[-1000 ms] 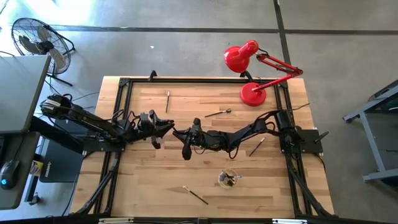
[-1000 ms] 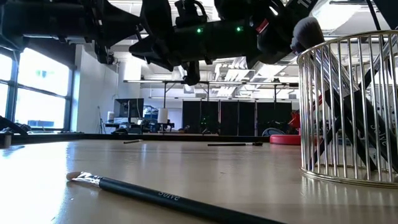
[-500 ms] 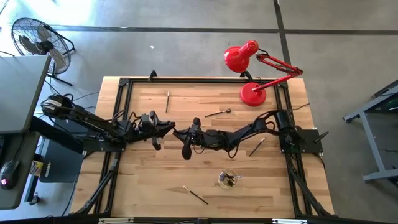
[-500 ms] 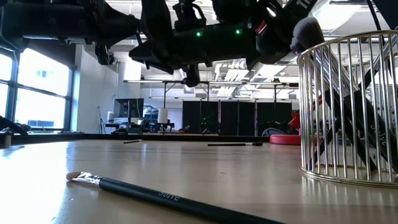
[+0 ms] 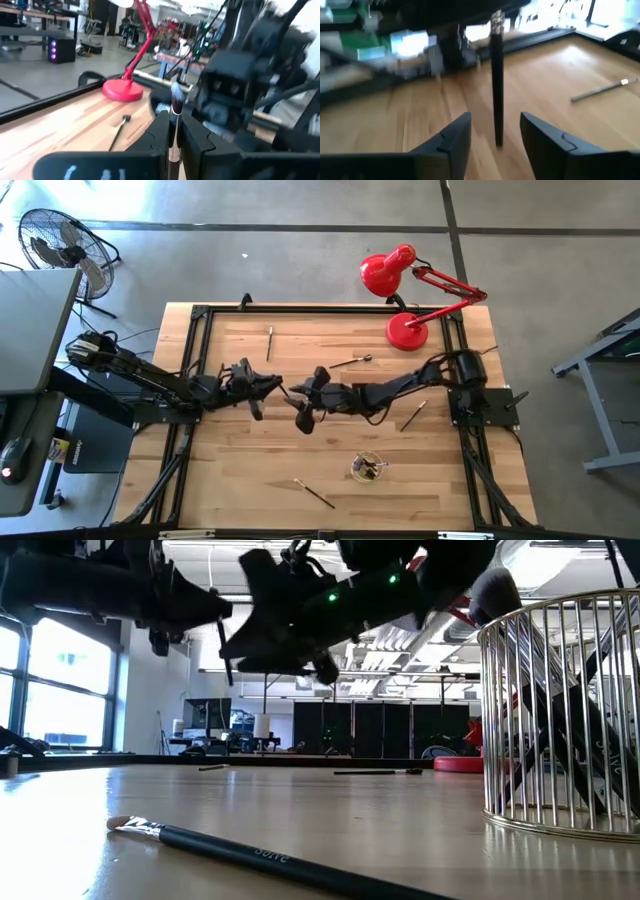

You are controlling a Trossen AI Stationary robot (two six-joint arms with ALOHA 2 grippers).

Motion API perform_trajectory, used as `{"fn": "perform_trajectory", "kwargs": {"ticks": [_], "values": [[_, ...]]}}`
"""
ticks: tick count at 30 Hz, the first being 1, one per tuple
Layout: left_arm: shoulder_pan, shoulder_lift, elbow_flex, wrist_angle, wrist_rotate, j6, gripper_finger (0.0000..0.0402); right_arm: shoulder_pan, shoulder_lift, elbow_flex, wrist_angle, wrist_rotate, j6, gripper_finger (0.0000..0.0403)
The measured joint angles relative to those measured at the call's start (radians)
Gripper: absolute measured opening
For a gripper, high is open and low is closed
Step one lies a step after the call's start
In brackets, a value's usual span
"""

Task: Pick & Place Makeup Brushes
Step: Put the eyeshadow brush into the gold makeup holder

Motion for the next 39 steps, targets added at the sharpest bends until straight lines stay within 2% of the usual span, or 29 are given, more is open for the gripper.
{"fn": "perform_trajectory", "kwargs": {"ticks": [3,6,10,12,15,19,23,26,29,32,39], "values": [[0.000,0.000,0.000,-0.040,-0.001,-0.003,0.0017,0.000,-0.084,0.000,-0.212,-0.020,0.007,0.0186],[0.000,0.000,0.000,-0.068,0.023,-0.006,0.0017,0.001,-0.173,0.000,-0.464,0.002,0.052,0.0187],[-0.001,0.000,0.010,-0.073,0.124,-0.029,0.0017,0.015,-0.259,-0.001,-0.786,0.081,0.123,0.0159],[-0.001,0.002,0.035,-0.086,0.182,-0.025,0.0017,0.023,-0.285,-0.025,-0.861,0.124,0.161,0.0131],[-0.001,0.037,0.085,-0.090,0.273,0.015,0.0017,0.033,-0.326,-0.137,-0.785,0.131,0.182,0.0075],[-0.001,0.123,0.173,-0.084,0.353,0.028,0.0017,0.035,-0.393,-0.367,-0.461,0.066,0.183,0.0010],[-0.001,0.248,0.291,-0.090,0.417,0.077,0.0017,0.034,-0.465,-0.582,-0.089,0.052,0.183,0.0021],[-0.001,0.340,0.405,-0.089,0.483,0.123,0.0016,0.034,-0.499,-0.700,0.090,0.090,0.180,0.0018],[-0.001,0.423,0.520,-0.089,0.545,0.155,0.0016,0.033,-0.532,-0.777,0.175,0.095,0.181,0.0003],[-0.001,0.509,0.634,-0.089,0.578,0.159,0.0016,0.033,-0.555,-0.823,0.205,0.125,0.185,0.0007],[-0.001,0.701,0.896,-0.198,0.689,0.156,0.0016,0.036,-0.559,-0.833,0.212,0.141,0.200,0.0002]]}}
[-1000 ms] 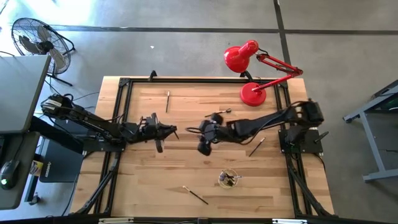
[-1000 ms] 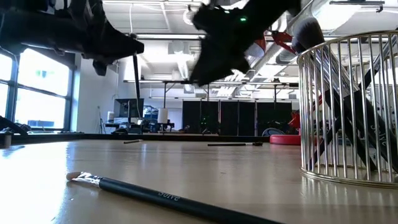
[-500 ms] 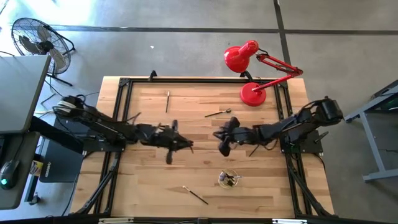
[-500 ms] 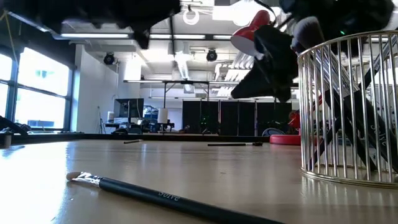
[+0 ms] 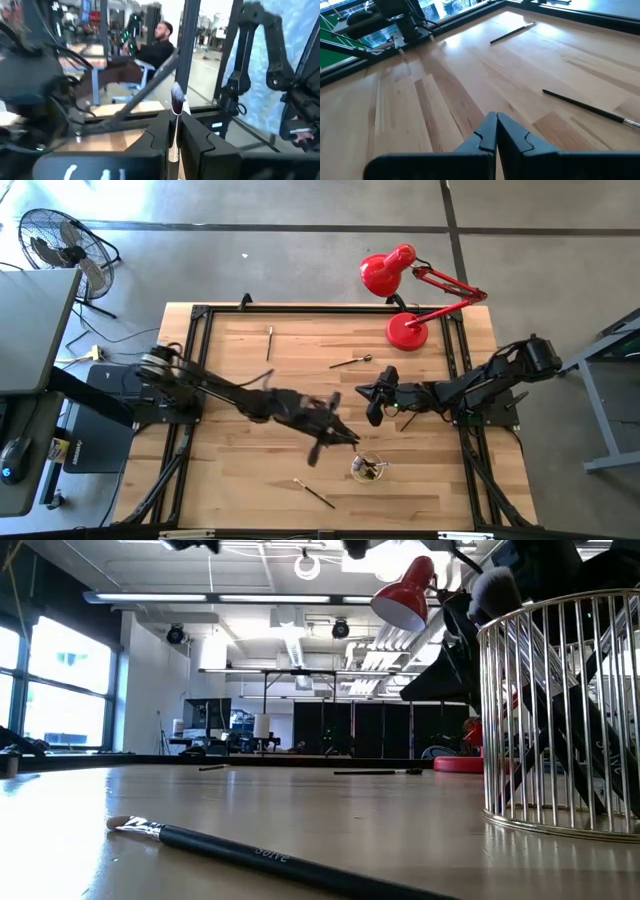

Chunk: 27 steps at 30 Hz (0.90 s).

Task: Pick & Place Makeup Brushes
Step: Put the eyeshadow brush into the gold makeup holder

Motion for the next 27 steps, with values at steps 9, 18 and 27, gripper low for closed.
{"fn": "perform_trajectory", "kwargs": {"ticks": [9,18,27], "values": [[-0.006,0.191,0.152,-0.011,0.067,-0.050,0.0014,0.000,0.000,-0.005,-0.022,-0.020,-0.012,0.0003],[-0.020,0.244,0.152,-0.002,0.036,-0.050,0.0014,0.000,0.001,-0.008,-0.184,-0.002,-0.004,0.0001],[-0.020,0.296,0.151,0.004,0.016,-0.051,0.0014,-0.001,0.002,-0.008,-0.233,0.080,0.030,0.0002]]}}
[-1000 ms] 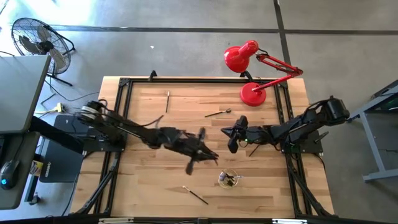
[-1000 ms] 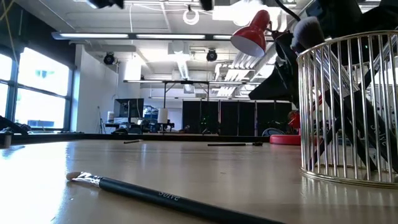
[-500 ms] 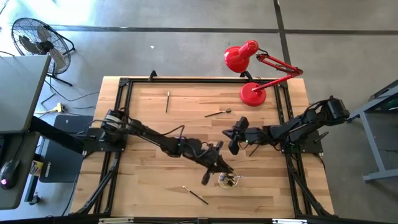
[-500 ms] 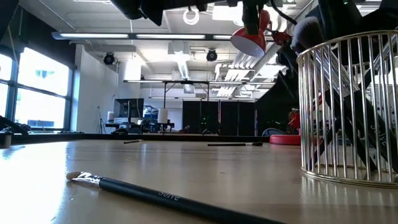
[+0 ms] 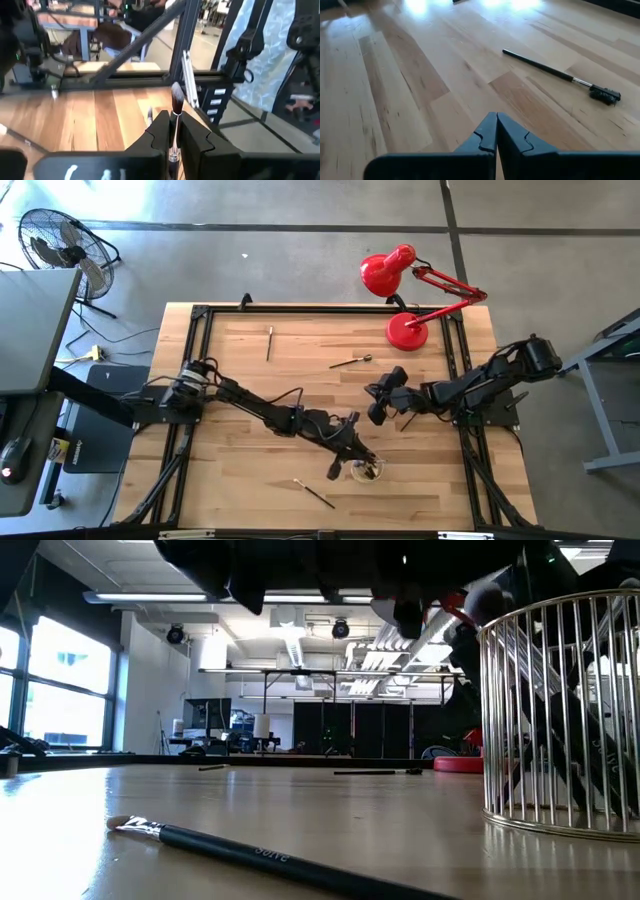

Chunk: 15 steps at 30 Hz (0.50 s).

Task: Pick & Place Makeup Brushes
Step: Put the eyeshadow brush into the gold makeup holder, then put the eye groomer brush into the gold makeup holder

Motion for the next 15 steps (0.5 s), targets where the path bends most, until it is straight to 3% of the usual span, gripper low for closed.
{"fn": "perform_trajectory", "kwargs": {"ticks": [9,15], "values": [[0.000,-0.001,0.000,-0.009,0.005,-0.008,0.0099,0.000,0.000,0.000,0.000,0.007,-0.003,0.0001],[0.000,-0.002,0.000,-0.029,0.006,-0.008,0.0128,-0.001,0.000,0.000,0.000,0.007,-0.003,0.0002]]}}
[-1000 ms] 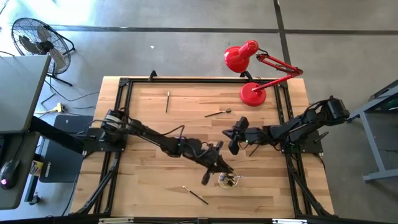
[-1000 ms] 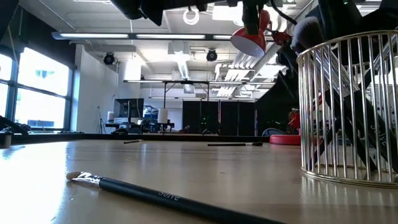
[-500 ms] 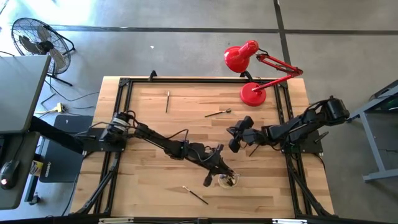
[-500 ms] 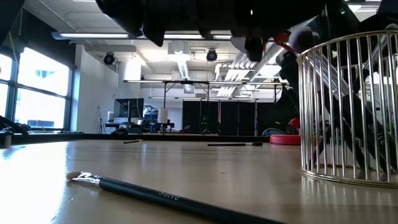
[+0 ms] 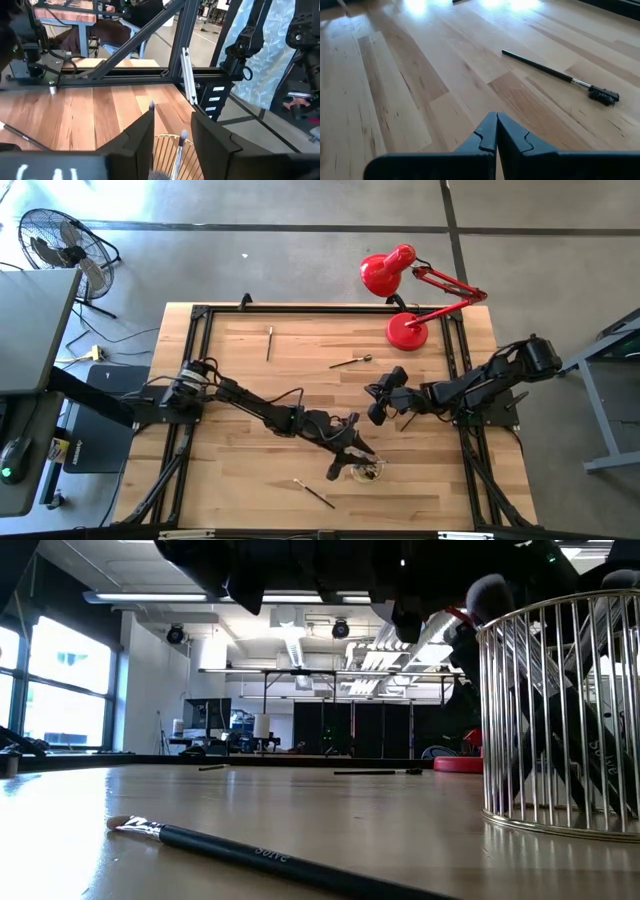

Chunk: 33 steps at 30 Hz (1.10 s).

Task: Pick & Place Makeup Brushes
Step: Put the eye groomer brush into the gold makeup holder

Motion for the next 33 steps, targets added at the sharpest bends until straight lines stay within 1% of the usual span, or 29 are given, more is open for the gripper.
{"fn": "perform_trajectory", "kwargs": {"ticks": [14,18,28,31,33], "values": [[0.000,0.000,0.000,-0.014,0.000,0.009,0.0134,-0.001,0.000,0.000,0.000,-0.001,0.002,0.0002],[0.008,-0.022,0.000,-0.023,0.000,0.028,0.0133,-0.001,0.000,0.000,0.000,-0.008,0.003,0.0001],[0.041,-0.140,-0.013,-0.150,0.028,0.043,0.0133,-0.001,0.000,0.000,0.000,-0.004,0.004,0.0003],[0.046,-0.194,-0.061,-0.099,0.063,0.056,0.0132,-0.001,0.000,0.000,0.000,-0.008,0.009,0.0003],[0.047,-0.254,-0.131,-0.096,0.063,0.059,0.0128,-0.001,0.000,0.000,0.000,-0.008,0.016,0.0002]]}}
